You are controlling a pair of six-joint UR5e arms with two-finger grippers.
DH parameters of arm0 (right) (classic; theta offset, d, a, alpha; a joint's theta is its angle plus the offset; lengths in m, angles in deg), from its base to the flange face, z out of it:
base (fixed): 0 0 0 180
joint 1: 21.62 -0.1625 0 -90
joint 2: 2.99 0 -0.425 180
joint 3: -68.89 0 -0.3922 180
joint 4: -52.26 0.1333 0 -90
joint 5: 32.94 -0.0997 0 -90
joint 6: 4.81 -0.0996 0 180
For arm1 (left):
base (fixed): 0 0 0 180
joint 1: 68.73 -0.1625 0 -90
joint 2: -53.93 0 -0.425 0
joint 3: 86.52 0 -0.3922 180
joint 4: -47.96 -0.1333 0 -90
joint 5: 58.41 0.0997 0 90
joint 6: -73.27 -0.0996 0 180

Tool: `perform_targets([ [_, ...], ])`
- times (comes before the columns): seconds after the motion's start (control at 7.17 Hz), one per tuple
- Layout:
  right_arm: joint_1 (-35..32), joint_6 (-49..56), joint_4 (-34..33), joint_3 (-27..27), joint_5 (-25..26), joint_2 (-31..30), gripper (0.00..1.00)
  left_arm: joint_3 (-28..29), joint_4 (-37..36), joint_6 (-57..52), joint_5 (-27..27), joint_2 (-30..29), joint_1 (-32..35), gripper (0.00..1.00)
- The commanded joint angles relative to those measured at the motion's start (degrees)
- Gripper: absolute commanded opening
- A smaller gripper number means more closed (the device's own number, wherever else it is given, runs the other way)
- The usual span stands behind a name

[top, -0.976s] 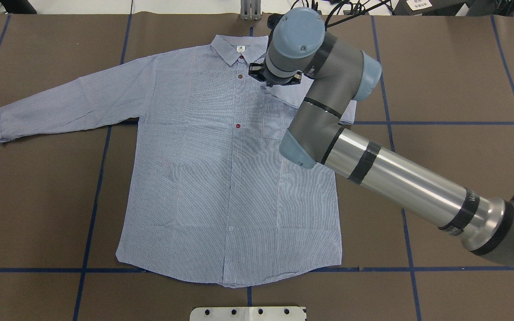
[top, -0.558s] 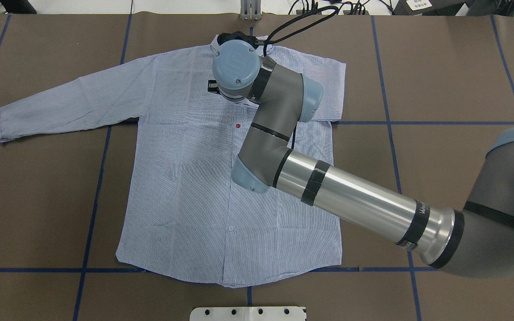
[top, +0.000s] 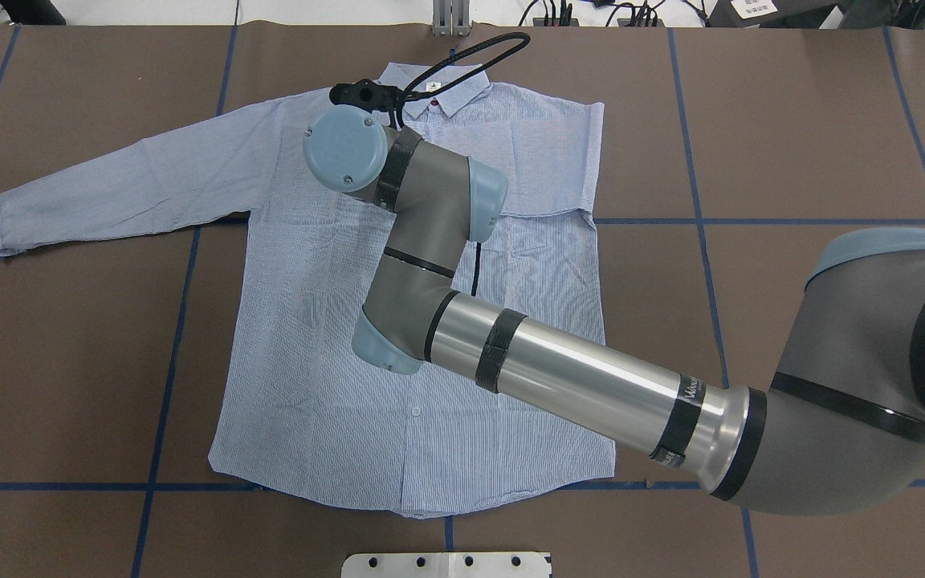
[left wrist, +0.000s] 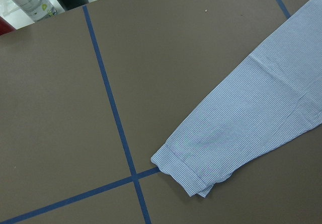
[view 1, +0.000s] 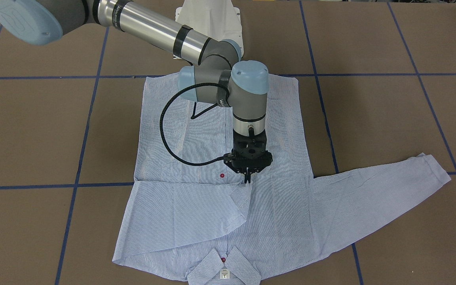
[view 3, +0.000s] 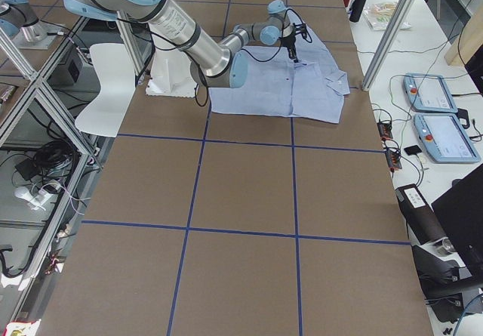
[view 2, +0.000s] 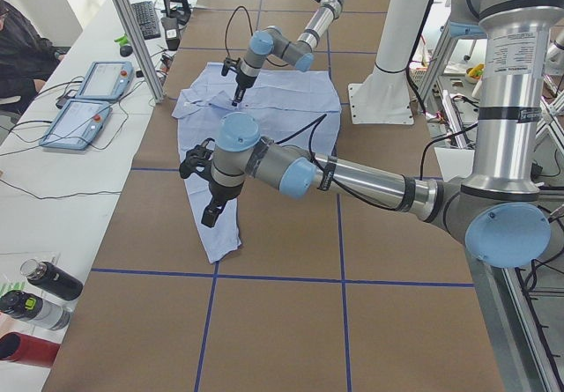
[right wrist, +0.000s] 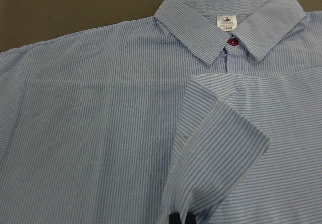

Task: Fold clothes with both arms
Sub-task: 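Sweep the right gripper across the shirt, laying the sleeve down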

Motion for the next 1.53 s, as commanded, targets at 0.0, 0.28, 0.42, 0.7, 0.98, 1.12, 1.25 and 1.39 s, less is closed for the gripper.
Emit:
perform_targets([
  [0.0,1.4,0.0,0.1,2.8,1.4,2.1,0.00,0.0,0.0,0.0,0.0,0.1,0.1,1.00],
  [0.28,1.7,-0.1,0.2,7.9,1.5,6.4,0.12,-0.2,0.0,0.0,-0.1,0.1,0.1,1.00],
  [0.42,2.1,-0.1,1.2,8.4,1.7,6.4,0.53,-0.1,0.0,0.0,-0.1,0.1,0.0,1.00],
  [0.7,2.8,-0.1,1.3,10.4,3.7,8.4,0.98,-0.4,0.0,-0.1,-0.2,0.3,0.1,1.00],
  [0.98,3.6,-0.8,1.2,11.2,3.4,10.2,0.99,0.4,0.0,0.1,-0.3,0.2,0.1,1.00],
  [1.12,2.9,-0.4,1.2,11.0,2.7,10.2,0.99,0.1,0.4,0.2,-0.6,0.1,0.1,1.00],
  [1.25,-0.7,-0.1,0.9,10.9,-3.3,9.8,1.00,0.5,0.5,0.9,-4.7,0.1,0.1,1.00],
  [1.39,-3.0,1.3,1.4,10.5,-7.6,8.6,1.00,0.0,1.2,2.6,-5.4,0.0,0.1,1.00],
])
